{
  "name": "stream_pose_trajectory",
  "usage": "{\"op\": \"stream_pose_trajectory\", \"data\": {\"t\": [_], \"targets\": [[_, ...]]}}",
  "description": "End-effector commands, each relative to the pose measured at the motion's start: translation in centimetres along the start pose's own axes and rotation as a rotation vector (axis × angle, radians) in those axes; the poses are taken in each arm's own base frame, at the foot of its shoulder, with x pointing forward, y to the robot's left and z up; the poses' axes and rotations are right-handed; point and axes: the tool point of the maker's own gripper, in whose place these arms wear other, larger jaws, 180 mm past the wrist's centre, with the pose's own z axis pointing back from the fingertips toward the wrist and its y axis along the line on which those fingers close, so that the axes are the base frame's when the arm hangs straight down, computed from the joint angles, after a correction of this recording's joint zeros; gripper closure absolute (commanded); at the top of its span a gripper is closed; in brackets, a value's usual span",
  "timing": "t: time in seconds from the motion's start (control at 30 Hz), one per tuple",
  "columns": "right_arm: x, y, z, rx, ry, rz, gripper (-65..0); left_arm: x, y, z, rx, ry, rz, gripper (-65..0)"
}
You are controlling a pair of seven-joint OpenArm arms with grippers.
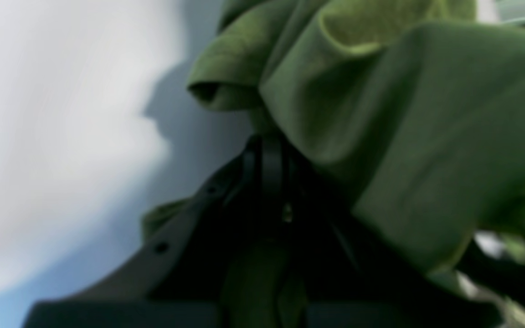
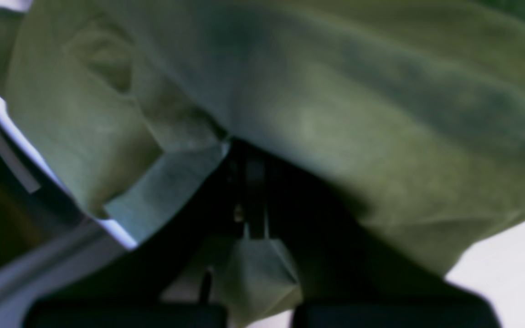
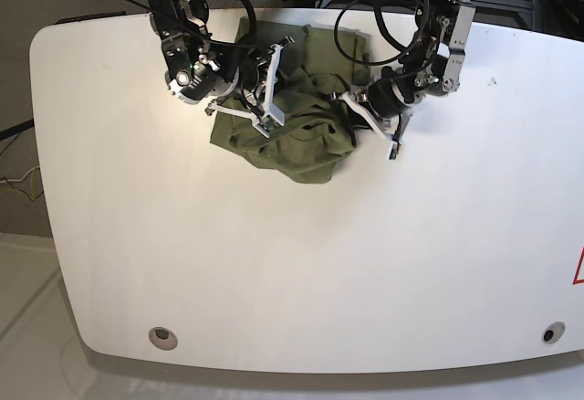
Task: Fold the T-shirt properly
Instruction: 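Grasp the bundle's edge with both grippers and pull it outward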
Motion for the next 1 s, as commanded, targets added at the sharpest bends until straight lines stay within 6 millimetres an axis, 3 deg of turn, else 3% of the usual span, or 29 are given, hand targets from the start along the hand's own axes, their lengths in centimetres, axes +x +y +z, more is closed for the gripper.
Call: {"op": "stream_pose_trajectory", "data": {"t": [0.0, 0.37, 0.53, 0.97], "targets": [[0.9, -0.6, 0.0, -0.048, 0.005, 0.028, 0.0, 0.1, 3.5, 0.2, 0.150, 0.063, -0.042, -0.9], [5.4, -2.3, 0.7, -0.172, -0.057, 0.085, 0.0, 4.9, 4.7, 0.4, 0.210, -0.002, -0.155, -0.9], [6.5, -3.6, 0.7, -0.217, -0.054, 0.097, 0.0, 6.0, 5.3, 0.5, 0.252, -0.016, -0.218, -0.9], [9.1, -3.8, -0.4, -0.200, -0.111, 0.083, 0.0, 8.1, 6.7, -0.1, 0.301, -0.022, -0.248, -0.9]]}}
